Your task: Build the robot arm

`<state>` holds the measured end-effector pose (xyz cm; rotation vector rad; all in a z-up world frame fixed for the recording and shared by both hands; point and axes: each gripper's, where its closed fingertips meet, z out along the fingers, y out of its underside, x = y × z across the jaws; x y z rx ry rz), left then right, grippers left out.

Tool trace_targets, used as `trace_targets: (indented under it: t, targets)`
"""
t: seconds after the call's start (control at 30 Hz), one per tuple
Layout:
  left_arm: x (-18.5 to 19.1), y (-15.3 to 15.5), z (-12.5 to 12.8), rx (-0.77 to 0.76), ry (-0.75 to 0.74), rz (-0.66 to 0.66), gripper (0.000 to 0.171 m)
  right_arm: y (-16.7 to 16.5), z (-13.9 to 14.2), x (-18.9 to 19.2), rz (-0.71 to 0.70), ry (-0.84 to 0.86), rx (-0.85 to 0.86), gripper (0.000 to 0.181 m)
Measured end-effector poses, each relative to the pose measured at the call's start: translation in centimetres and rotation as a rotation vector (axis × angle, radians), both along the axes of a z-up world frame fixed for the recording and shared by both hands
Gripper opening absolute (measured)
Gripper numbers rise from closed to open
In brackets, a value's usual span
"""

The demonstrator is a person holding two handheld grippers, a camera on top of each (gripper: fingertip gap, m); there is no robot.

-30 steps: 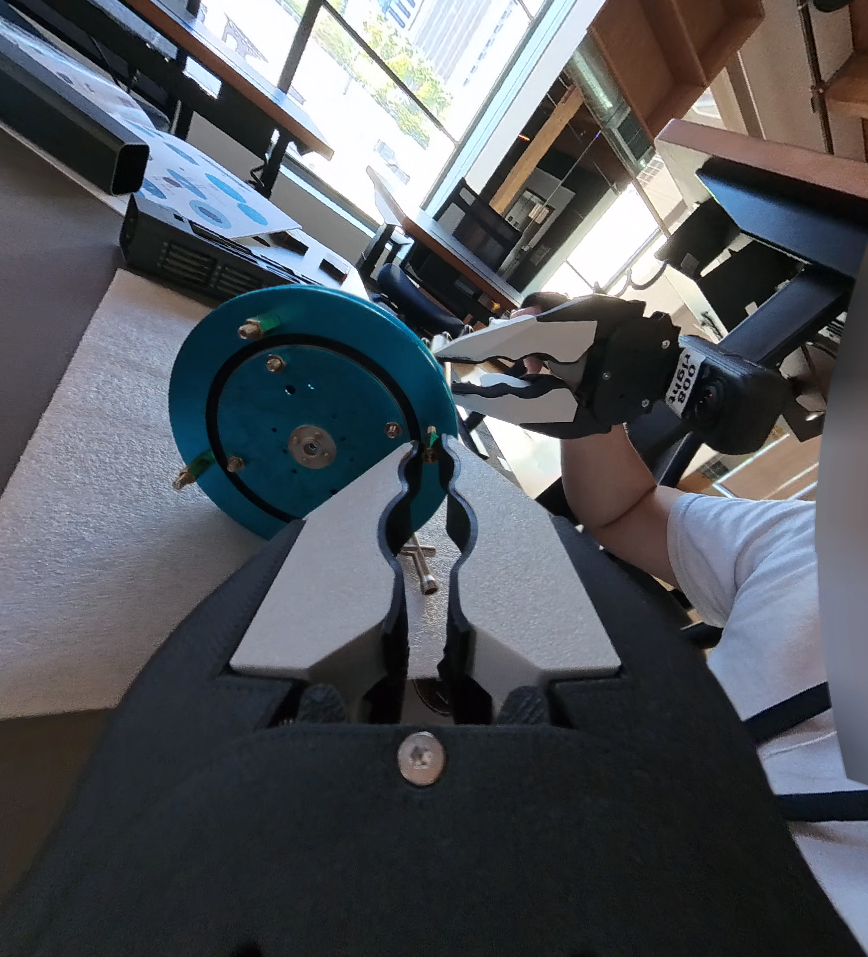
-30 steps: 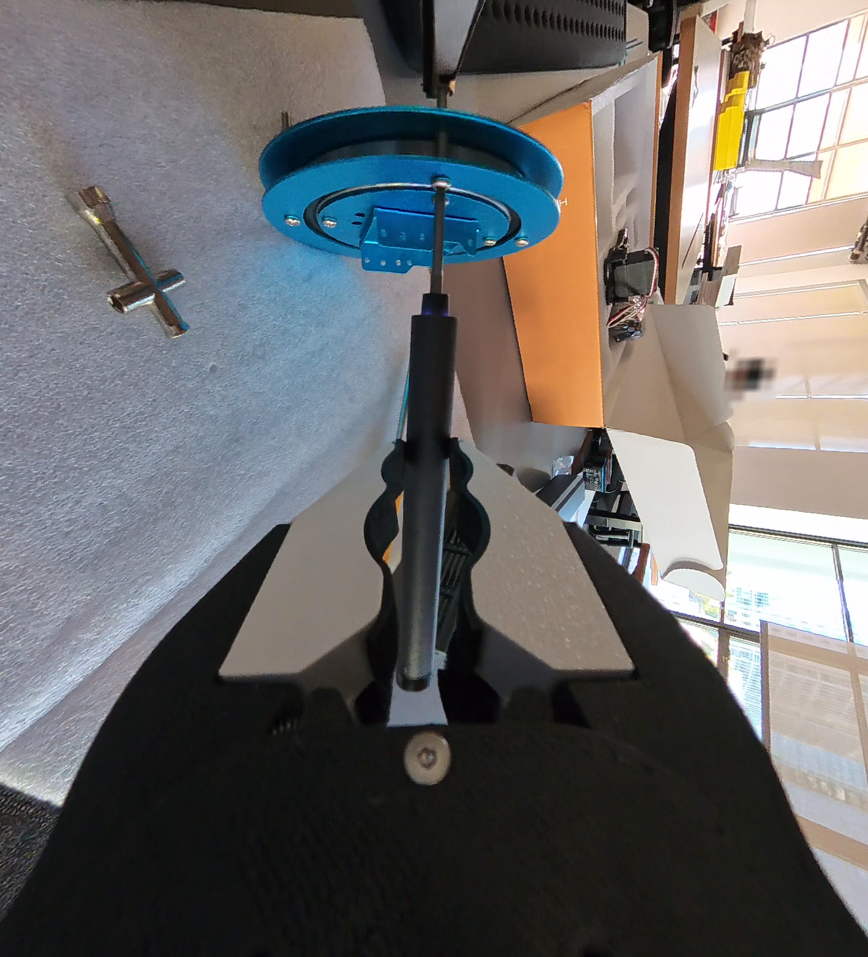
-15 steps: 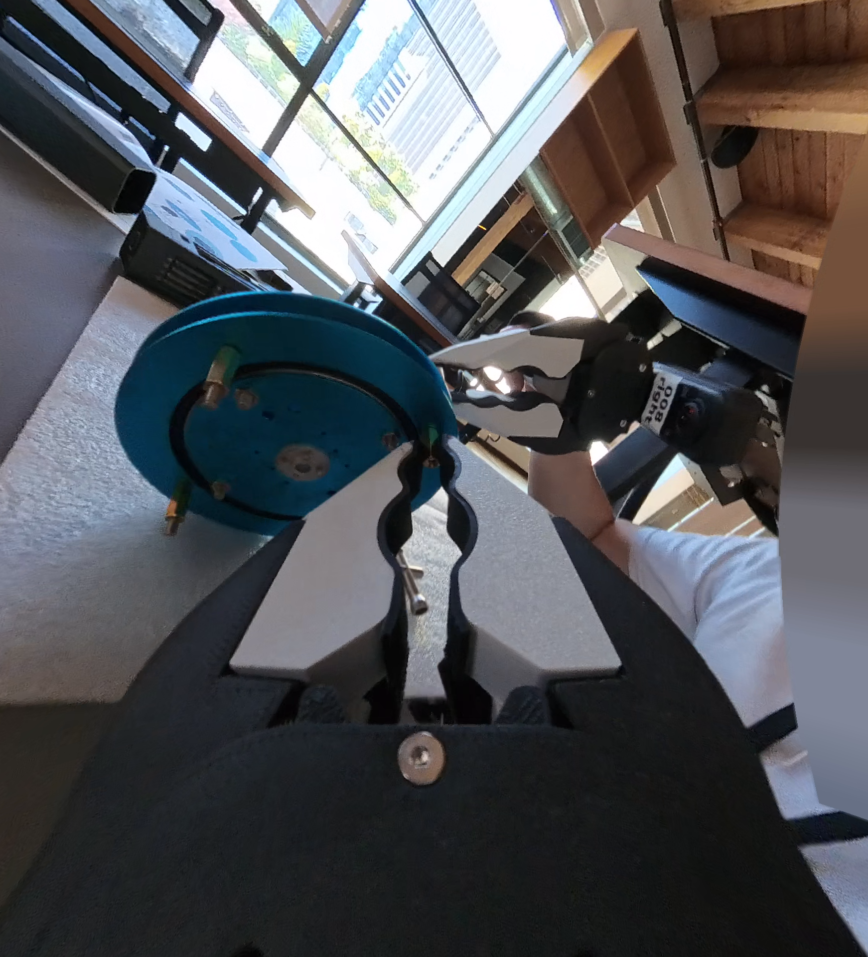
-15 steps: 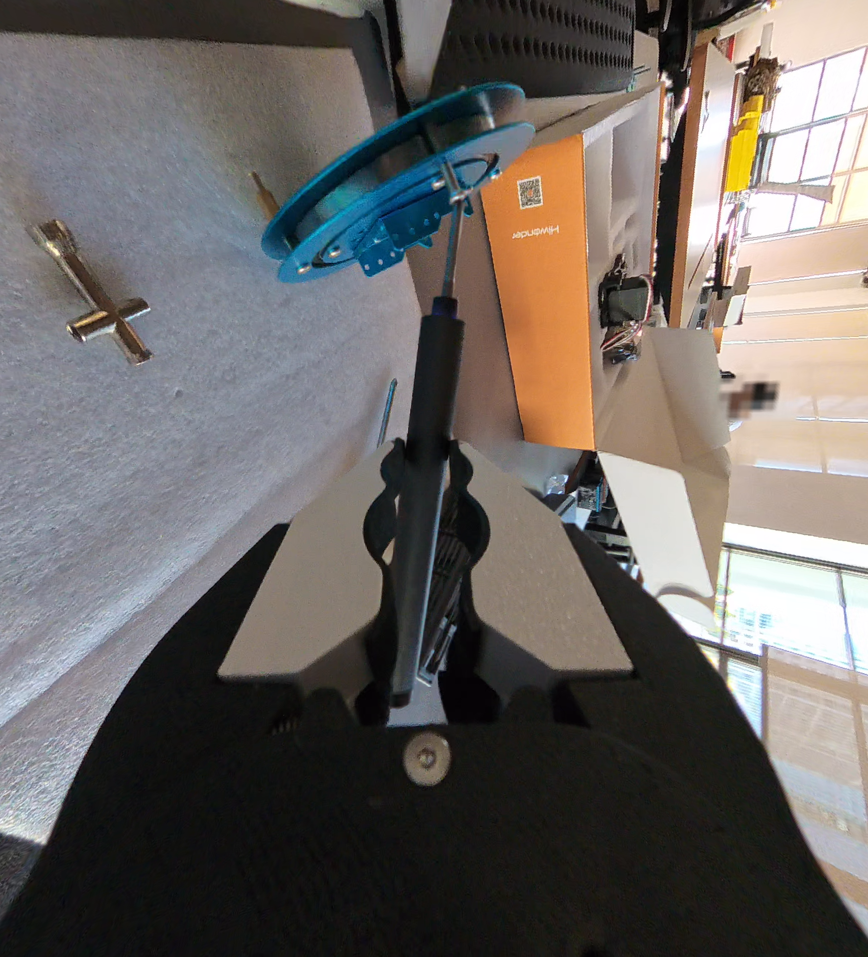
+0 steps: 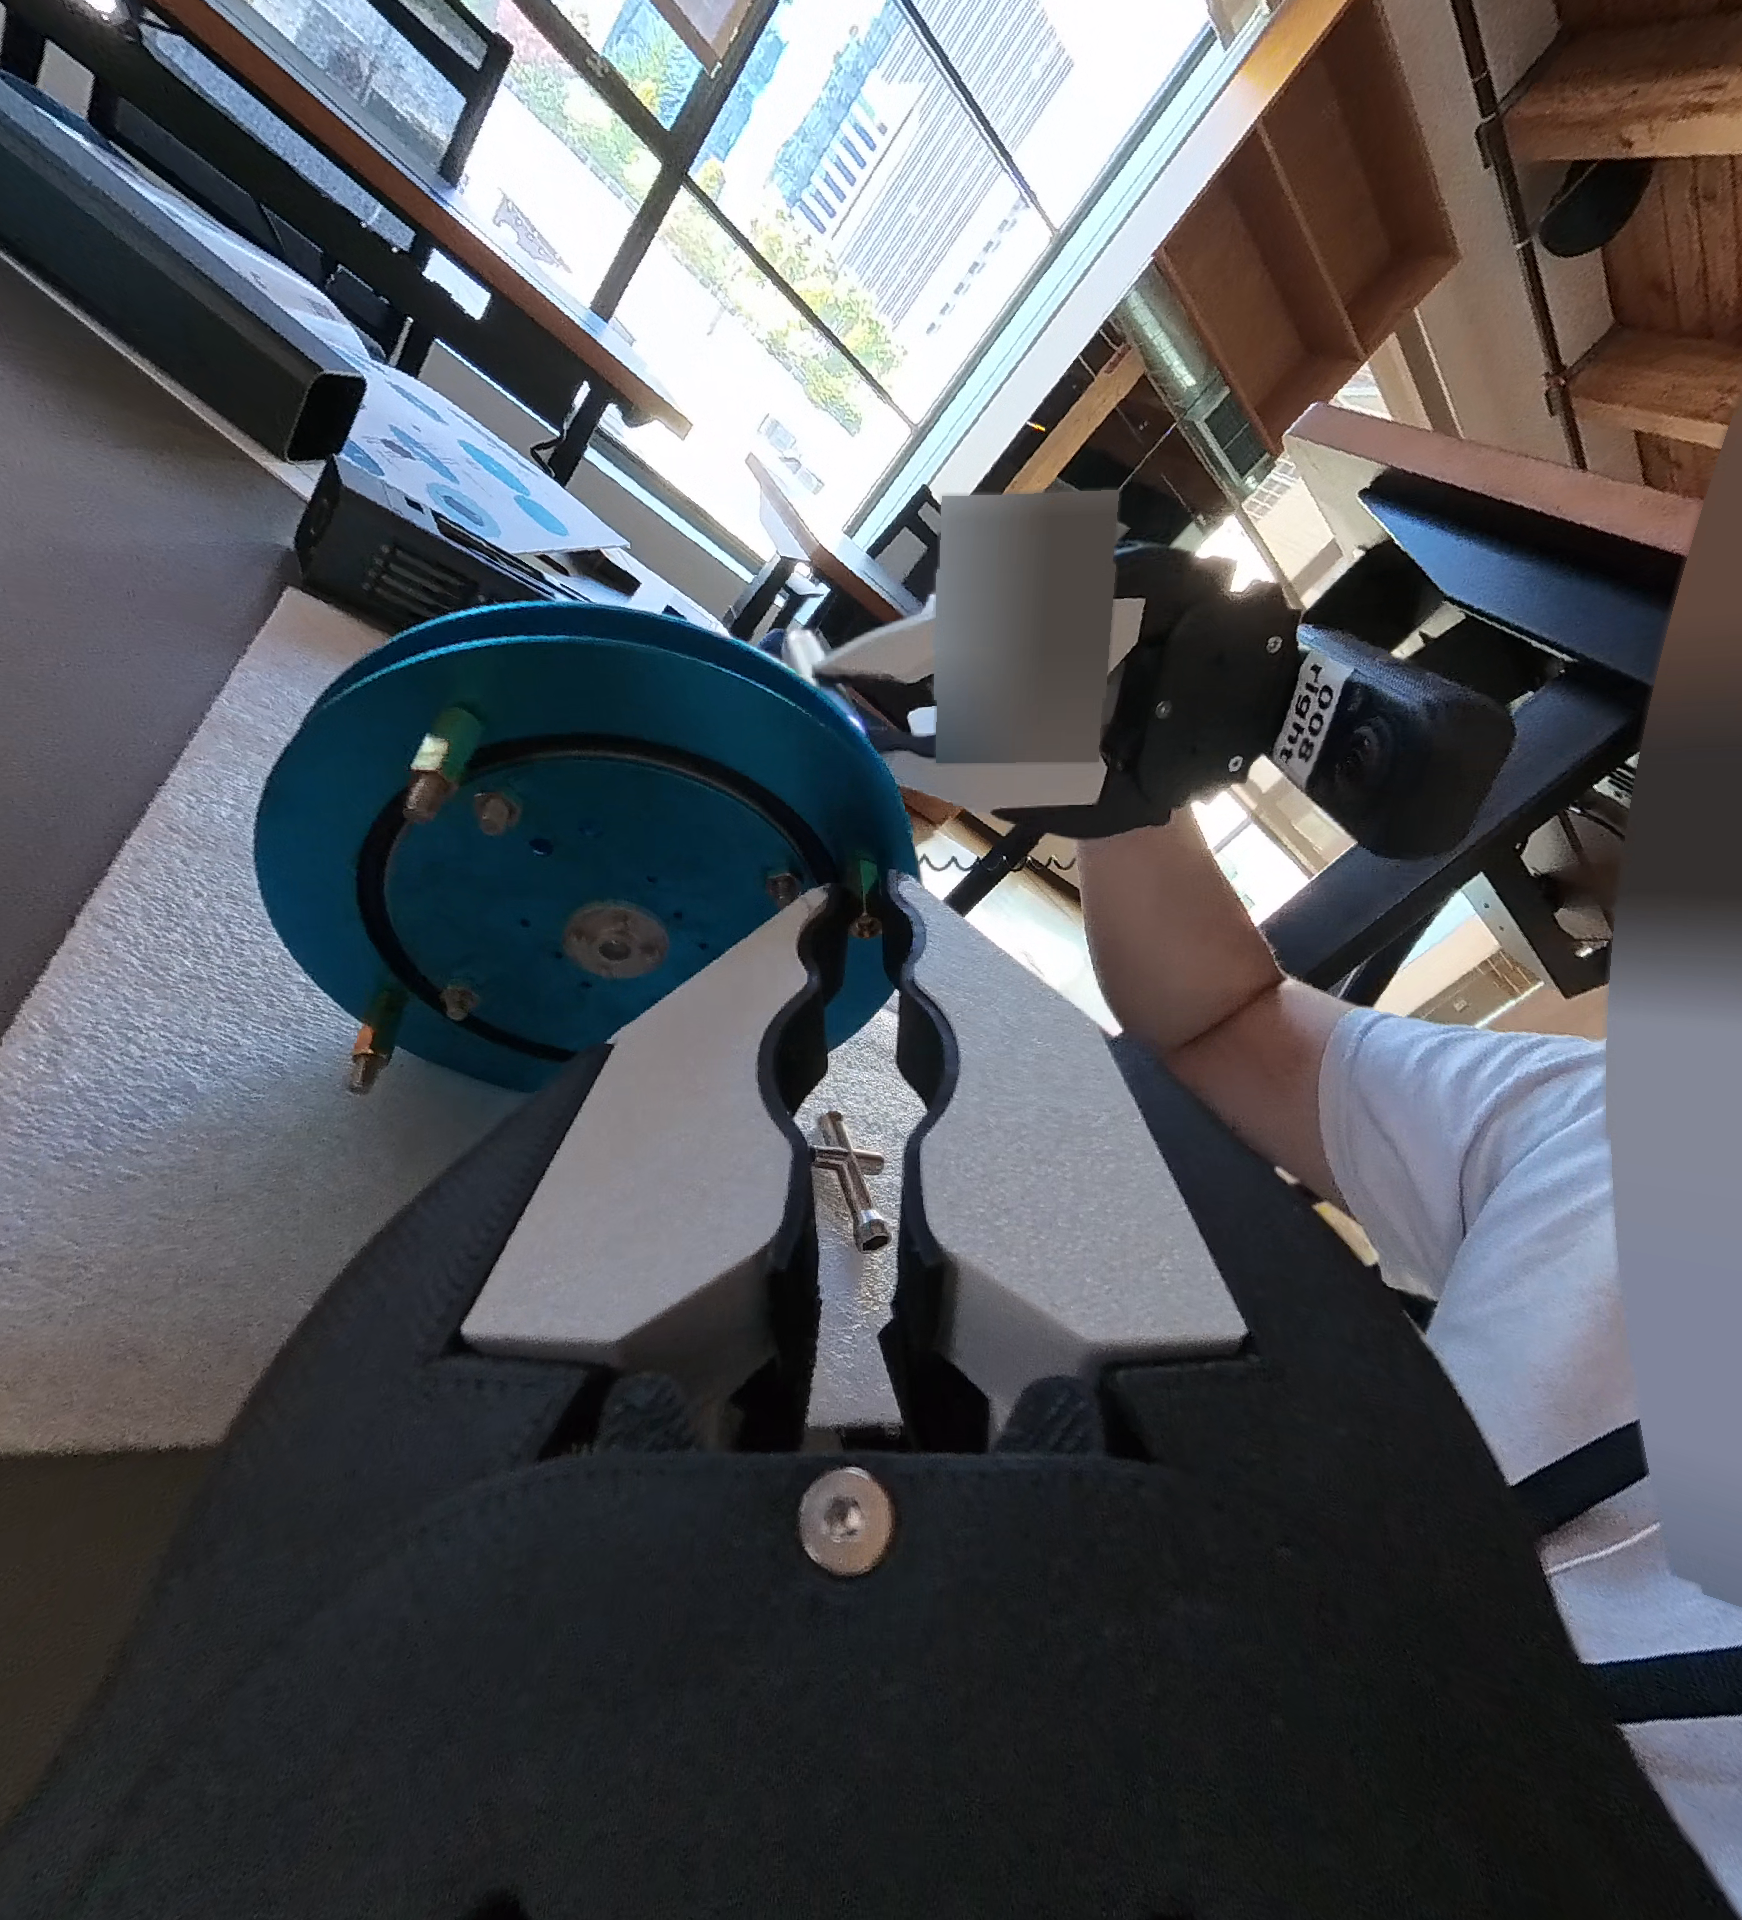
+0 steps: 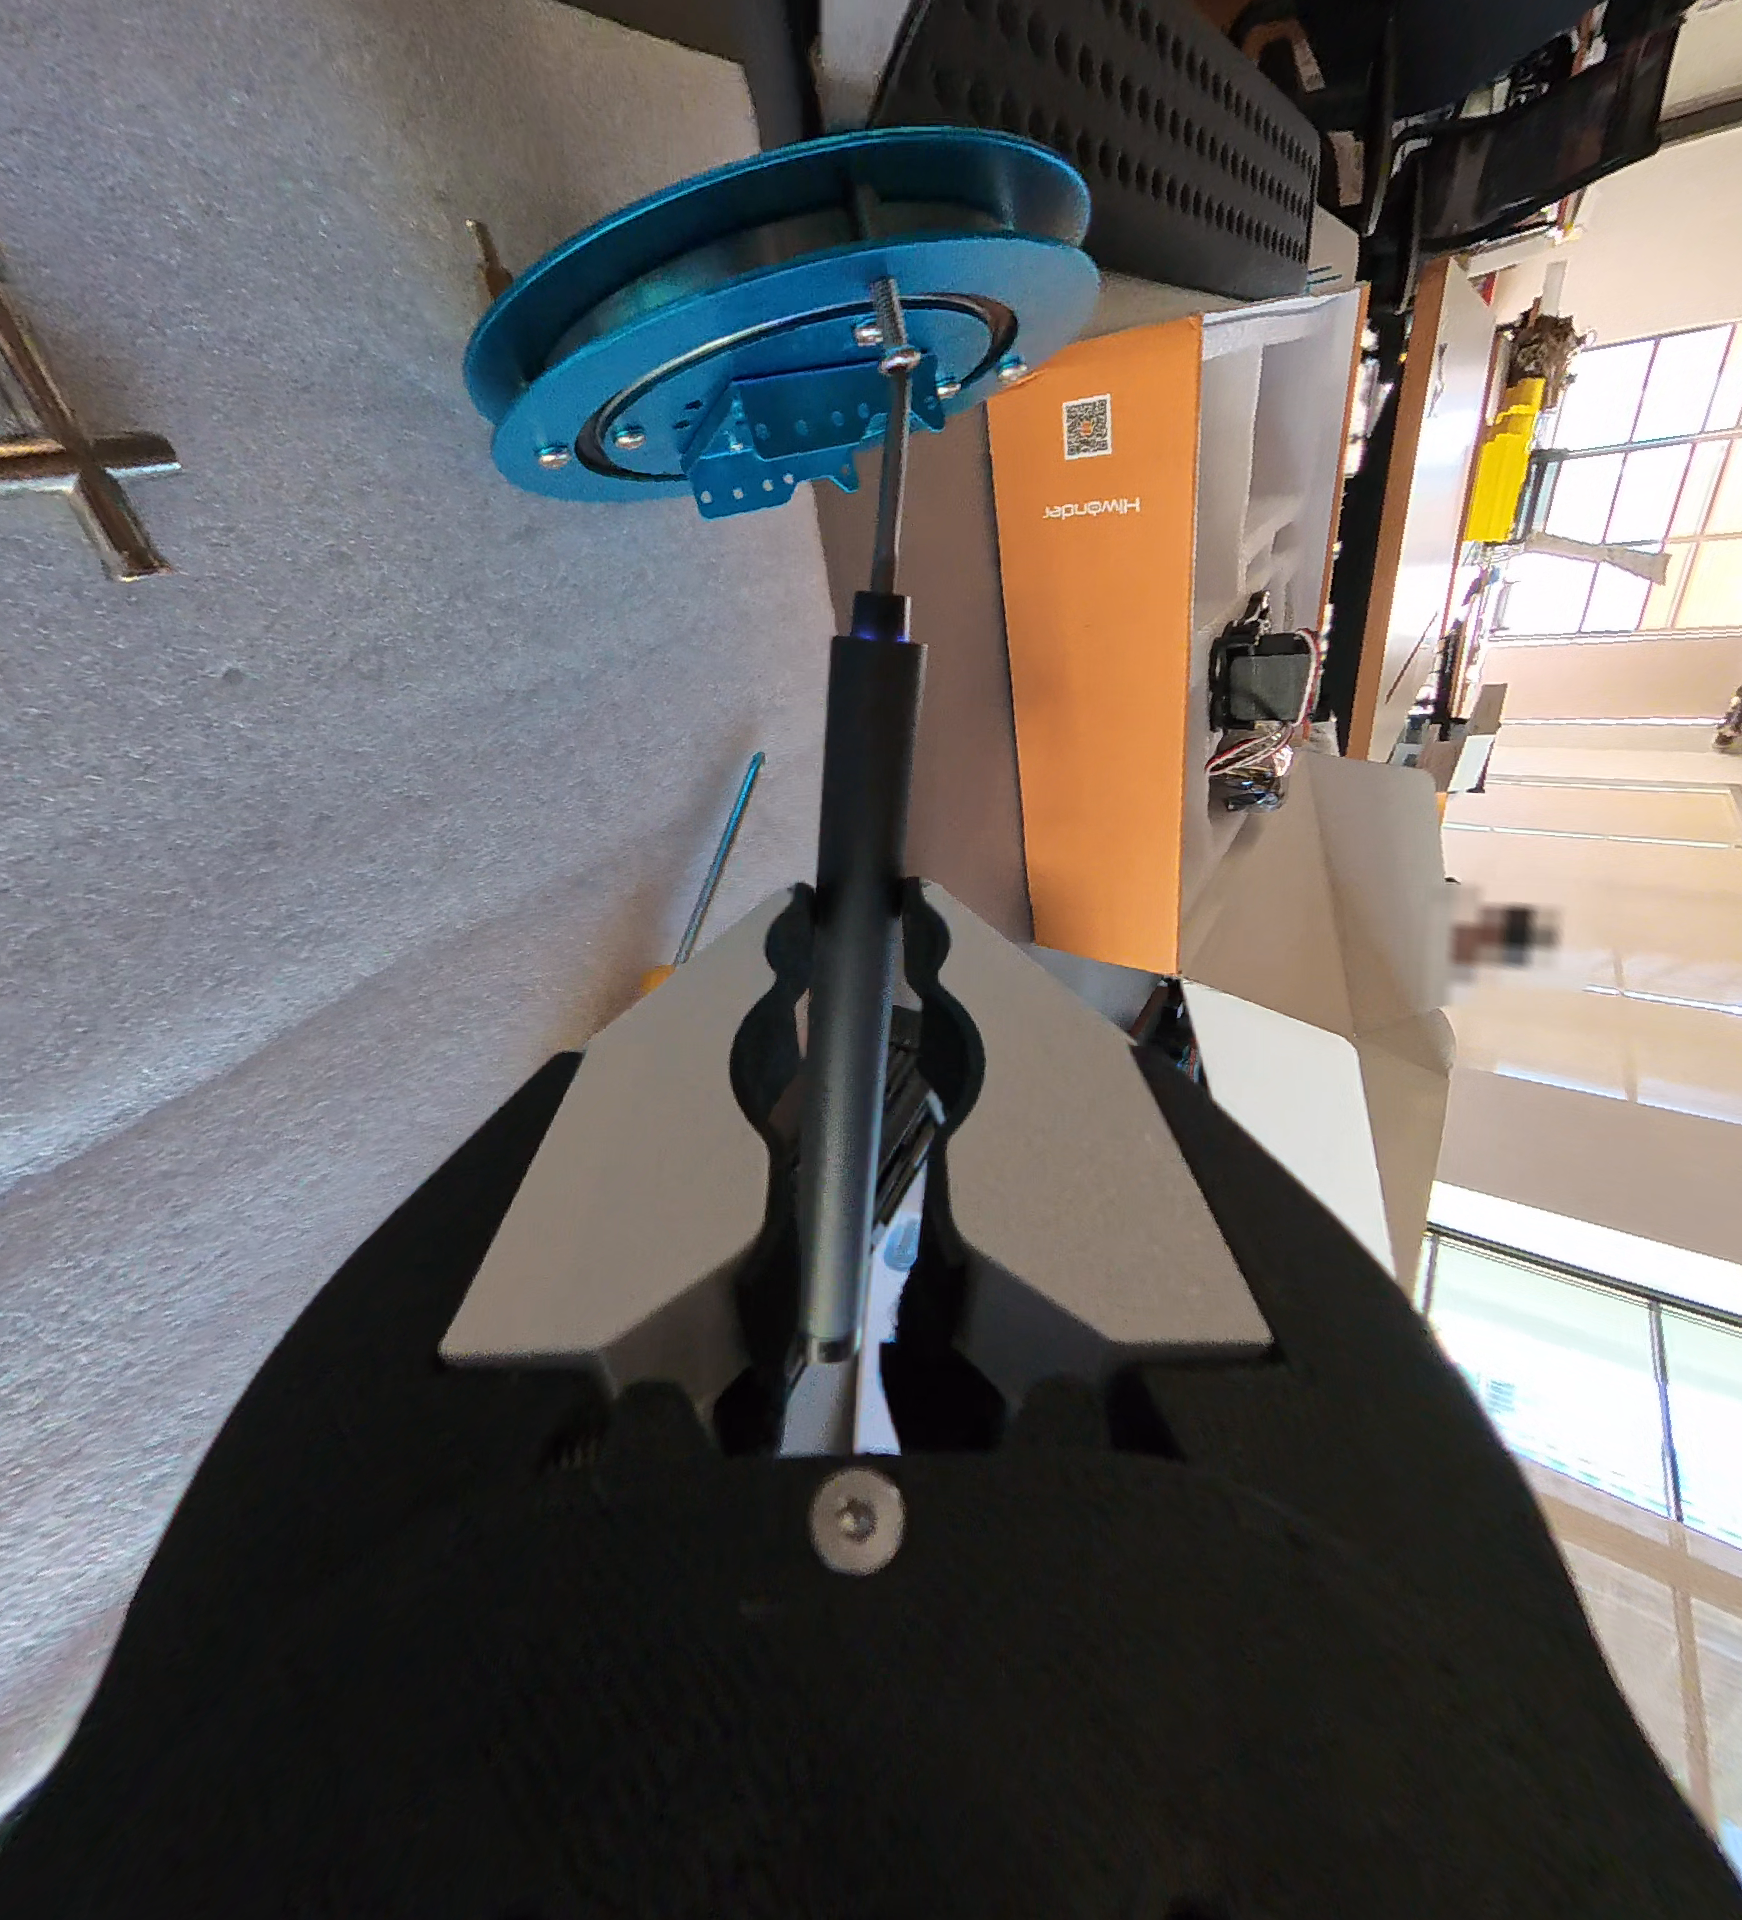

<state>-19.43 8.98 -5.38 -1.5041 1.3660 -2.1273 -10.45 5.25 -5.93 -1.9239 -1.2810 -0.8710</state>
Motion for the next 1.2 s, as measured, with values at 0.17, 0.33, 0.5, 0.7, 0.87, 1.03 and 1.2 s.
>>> trace_targets:
  t: [0.17, 0.33, 0.5, 0.7, 0.87, 1.03, 1.2]
  targets:
    - [-0.2, -0.1, -0.1, 0.002, 0.005, 0.006, 0.004, 0.4, 0.6, 0.0, 0.02, -0.031, -0.004, 0.014]
    - [-0.2, 0.1, -0.1, 0.022, 0.016, 0.017, 0.004, 0.2, 1.3, -0.2, 0.012, -0.068, 0.008, 0.014]
    - [-0.1, -0.2, -0.2, 0.055, 0.029, 0.01, 0.004, 0.1, 1.7, -0.1, 0.012, -0.113, -0.003, 0.014]
    - [0.0, -0.3, -0.2, 0.082, 0.034, 0.01, 0.004, -0.1, 2.1, -0.2, 0.027, -0.119, -0.015, 0.014]
    - [0.0, -0.4, -0.2, 0.085, 0.031, 0.003, 0.004, 0.0, 1.9, 0.0, 0.05, -0.117, -0.022, 0.014]
    - [-0.2, -0.5, -0.3, 0.089, 0.031, 0.009, 0.004, 0.3, 1.8, 0.0, 0.065, -0.109, -0.011, 0.013]
    - [-0.3, -0.4, -0.3, 0.082, 0.034, 0.003, 0.004, 0.4, 1.6, -0.1, 0.071, -0.071, -0.006, 0.014]
